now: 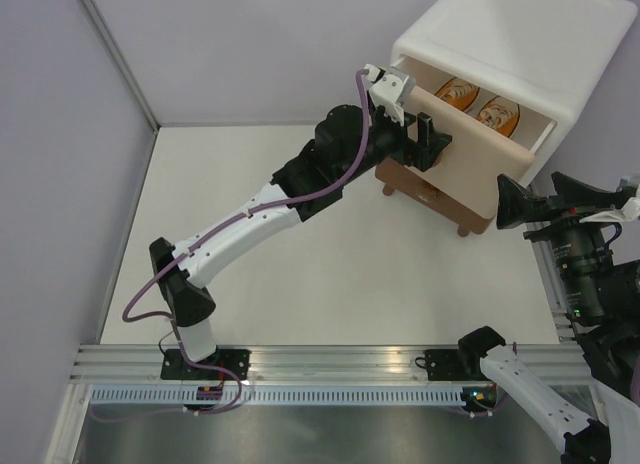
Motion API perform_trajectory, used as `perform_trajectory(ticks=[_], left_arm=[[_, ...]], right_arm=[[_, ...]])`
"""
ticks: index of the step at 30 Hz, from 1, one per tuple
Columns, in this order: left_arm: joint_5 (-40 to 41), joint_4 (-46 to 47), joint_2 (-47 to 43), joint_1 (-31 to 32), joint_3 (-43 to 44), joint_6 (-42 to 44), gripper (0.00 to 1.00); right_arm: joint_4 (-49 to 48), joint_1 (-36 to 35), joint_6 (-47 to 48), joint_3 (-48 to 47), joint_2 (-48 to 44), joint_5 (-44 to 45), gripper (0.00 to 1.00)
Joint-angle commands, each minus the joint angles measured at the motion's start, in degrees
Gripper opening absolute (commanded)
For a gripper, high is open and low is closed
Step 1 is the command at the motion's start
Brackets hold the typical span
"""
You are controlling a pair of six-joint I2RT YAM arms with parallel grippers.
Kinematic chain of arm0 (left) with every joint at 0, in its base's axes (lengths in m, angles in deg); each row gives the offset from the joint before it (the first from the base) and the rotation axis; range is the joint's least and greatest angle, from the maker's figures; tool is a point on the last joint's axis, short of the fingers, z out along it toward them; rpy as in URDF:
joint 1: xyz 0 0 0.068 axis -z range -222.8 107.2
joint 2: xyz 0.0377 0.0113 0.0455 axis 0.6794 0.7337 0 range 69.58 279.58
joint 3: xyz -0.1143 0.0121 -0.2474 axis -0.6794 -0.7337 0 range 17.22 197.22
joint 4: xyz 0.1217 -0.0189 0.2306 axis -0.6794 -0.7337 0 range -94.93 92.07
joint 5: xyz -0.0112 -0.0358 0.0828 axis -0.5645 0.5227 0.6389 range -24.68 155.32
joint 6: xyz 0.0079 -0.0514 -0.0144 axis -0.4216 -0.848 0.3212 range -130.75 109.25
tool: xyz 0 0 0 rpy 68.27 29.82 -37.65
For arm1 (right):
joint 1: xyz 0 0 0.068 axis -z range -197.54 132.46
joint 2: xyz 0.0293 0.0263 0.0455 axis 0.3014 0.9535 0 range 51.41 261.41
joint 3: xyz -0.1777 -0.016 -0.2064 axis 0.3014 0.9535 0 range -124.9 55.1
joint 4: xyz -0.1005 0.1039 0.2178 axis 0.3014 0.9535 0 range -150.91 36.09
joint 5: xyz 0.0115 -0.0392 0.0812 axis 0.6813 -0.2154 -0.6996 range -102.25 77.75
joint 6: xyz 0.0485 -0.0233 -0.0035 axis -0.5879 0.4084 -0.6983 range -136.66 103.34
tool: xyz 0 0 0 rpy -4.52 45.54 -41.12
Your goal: Place and organize the shoes in the shoe cabinet
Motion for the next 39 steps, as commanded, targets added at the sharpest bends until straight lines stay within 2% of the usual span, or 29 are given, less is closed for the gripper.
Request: perform_trajectory(ticks=[1, 13, 20, 31, 39], left_arm=[[0.93, 8.65, 3.24, 0.13, 3.17, 2.71, 0.89], [2.60, 28.60, 11.41, 0.05, 2.73, 4.03, 0.92], [3.65, 35.12, 15.37, 0.13, 3.35, 4.47, 0.93], [9.98, 37.68, 22.67, 0.05, 8.26, 7.72, 0.98], [7.70, 34.09, 23.64, 0.13, 8.80, 7.99, 1.00]], right_arm=[[-0.25, -0.19, -1.03, -0.26, 1.04, -1.65, 0.97], [-2.89, -0.19, -4.37, 3.52, 0.25, -5.16, 0.97], [-3.51, -0.19, -4.64, 4.22, -0.89, -4.99, 0.97], [-4.03, -0.19, -4.55, 5.72, -1.15, -4.11, 0.97], [0.70, -0.19, -6.04, 5.10, 1.74, 11.16, 0.97]])
